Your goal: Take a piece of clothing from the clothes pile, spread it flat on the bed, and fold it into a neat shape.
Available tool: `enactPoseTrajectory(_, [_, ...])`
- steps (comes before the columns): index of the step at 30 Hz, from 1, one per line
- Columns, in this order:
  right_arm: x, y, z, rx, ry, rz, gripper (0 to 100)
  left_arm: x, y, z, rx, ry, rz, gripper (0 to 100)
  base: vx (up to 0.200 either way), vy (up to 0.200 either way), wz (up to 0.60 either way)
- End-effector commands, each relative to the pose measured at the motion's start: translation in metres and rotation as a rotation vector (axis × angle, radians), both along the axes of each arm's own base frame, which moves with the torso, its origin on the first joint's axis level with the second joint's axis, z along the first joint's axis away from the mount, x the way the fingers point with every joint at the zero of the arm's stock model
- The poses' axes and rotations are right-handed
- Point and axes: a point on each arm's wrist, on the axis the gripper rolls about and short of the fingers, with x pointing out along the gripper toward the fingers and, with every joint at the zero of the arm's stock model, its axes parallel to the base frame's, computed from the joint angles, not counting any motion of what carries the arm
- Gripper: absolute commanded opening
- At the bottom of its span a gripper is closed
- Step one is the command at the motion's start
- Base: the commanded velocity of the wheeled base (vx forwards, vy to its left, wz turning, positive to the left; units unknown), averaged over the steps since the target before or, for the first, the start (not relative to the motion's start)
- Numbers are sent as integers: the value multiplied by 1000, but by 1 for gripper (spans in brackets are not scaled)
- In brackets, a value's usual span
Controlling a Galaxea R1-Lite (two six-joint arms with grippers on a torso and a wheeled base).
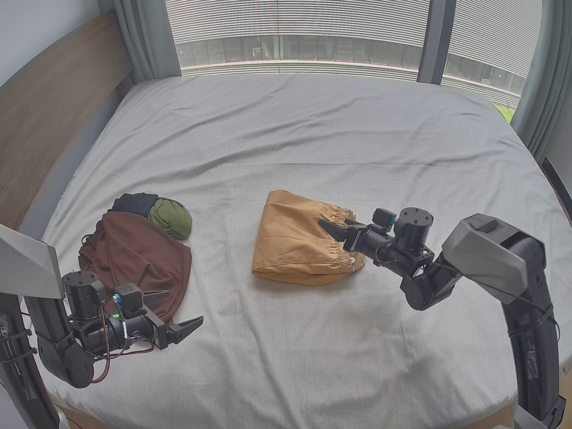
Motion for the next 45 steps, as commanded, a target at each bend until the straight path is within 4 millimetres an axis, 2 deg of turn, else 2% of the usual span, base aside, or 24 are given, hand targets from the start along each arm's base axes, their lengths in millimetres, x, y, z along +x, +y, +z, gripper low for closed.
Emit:
enactPoseTrajectory(1, [-41,-17,105,63,-136,-9,100,-10,-2,49,-72,-160,-11,100,0,0,0])
enactPoseTrajectory(2, [-61,-25,127,62,-159,-12,100,-19,-4,64,-105,-196,-18,100,0,0,0])
enactPoseTrajectory(3, [-61,-25,127,62,-159,-12,100,-19,-4,64,-105,-196,-18,100,0,0,0])
enactPoseTrajectory(4, [-86,-40,146,38,-189,-29,100,-31,-7,81,-145,-236,-27,100,0,0,0])
enactPoseTrajectory(5, [-88,-41,148,36,-193,-30,100,-31,-7,82,-147,-239,-28,100,0,0,0])
enactPoseTrajectory(6, [-111,-57,160,0,-220,-56,100,-42,-9,93,-170,-275,-39,100,0,0,0])
enactPoseTrajectory(8, [-139,-77,171,-44,-258,-91,100,-51,-10,100,-176,-303,-50,100,0,0,0])
enactPoseTrajectory(11, [-186,-97,184,-49,-293,-118,100,-60,-8,106,-166,-341,-50,100,0,0,0])
enactPoseTrajectory(13, [-203,-102,188,-49,-300,-121,100,-65,-6,108,-162,-354,-42,100,0,0,0])
enactPoseTrajectory(14, [-228,-110,194,-45,-325,-128,100,-72,-4,111,-156,-372,-29,100,0,0,0])
enactPoseTrajectory(18, [-269,-122,191,-79,-329,-140,100,-90,4,116,-157,-403,11,100,0,0,0])
enactPoseTrajectory(23, [-299,-133,183,-111,-293,-159,100,-98,13,123,-150,-440,68,100,0,0,0])
enactPoseTrajectory(35, [-348,-148,152,-222,-158,-189,100,-103,40,113,-58,-361,200,100,0,0,0])
enactPoseTrajectory(39, [-362,-152,149,-234,-142,-197,100,-116,38,114,-24,-352,173,100,0,0,0])
enactPoseTrajectory(41, [-376,-154,147,-235,-137,-198,100,-135,35,116,-27,-337,156,100,0,0,0])
enactPoseTrajectory(45, [-392,-157,144,-233,-159,-216,100,-155,33,113,-27,-295,154,100,0,0,0])
